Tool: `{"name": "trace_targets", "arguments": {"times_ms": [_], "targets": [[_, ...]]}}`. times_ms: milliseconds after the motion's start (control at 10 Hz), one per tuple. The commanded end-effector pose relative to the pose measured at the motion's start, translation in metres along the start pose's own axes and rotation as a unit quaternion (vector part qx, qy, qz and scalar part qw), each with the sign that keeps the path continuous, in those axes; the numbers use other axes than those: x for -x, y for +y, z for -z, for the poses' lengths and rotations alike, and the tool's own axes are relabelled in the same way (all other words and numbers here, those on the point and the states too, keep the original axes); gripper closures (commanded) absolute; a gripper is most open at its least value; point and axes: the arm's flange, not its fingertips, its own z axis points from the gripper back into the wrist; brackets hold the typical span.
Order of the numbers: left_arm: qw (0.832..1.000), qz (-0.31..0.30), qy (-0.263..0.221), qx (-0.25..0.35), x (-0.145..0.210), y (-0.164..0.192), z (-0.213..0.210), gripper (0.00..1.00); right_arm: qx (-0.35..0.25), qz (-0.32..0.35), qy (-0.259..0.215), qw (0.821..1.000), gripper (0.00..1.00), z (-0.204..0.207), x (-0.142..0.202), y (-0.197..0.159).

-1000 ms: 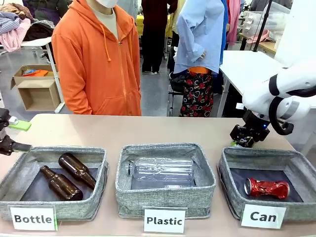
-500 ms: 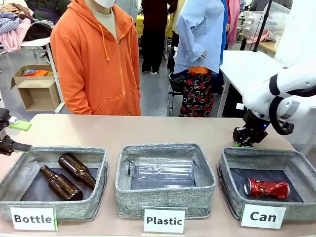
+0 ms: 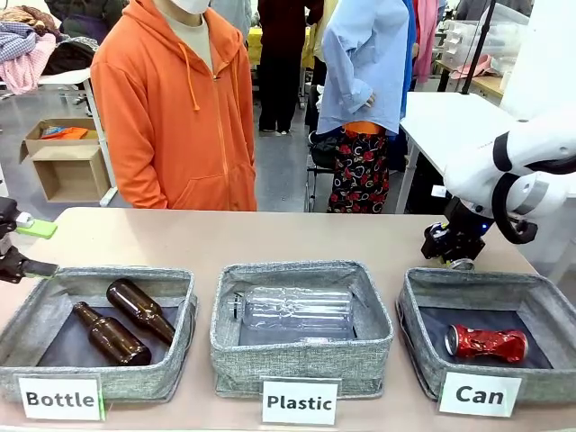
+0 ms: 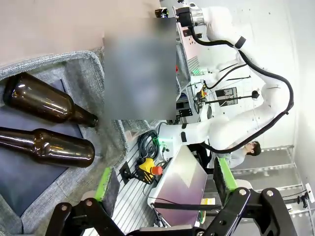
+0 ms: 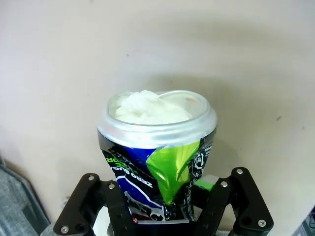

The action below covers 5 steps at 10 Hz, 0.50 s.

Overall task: Sort the can waste into the basket.
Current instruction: Pick up the can waste from the table and place it in the right Fabric basket.

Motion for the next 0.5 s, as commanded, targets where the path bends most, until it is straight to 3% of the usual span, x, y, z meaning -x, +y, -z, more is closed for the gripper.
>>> {"name": "trace_targets", "arguments": {"times_ms": [0, 400], "targets": [[1.0, 0.001, -0.004, 0.005, 0.0, -0.002, 0.002, 0.0, -0.008, -0.009, -0.032, 0.999, 1.0, -0.047, 0.014, 0.0], [1.0, 0.001, -0.004, 0.005, 0.0, -0.002, 0.002, 0.0, -0.053, -0.152, -0.097, 0.982, 1.0, -0.171, 0.07, 0.019]]}}
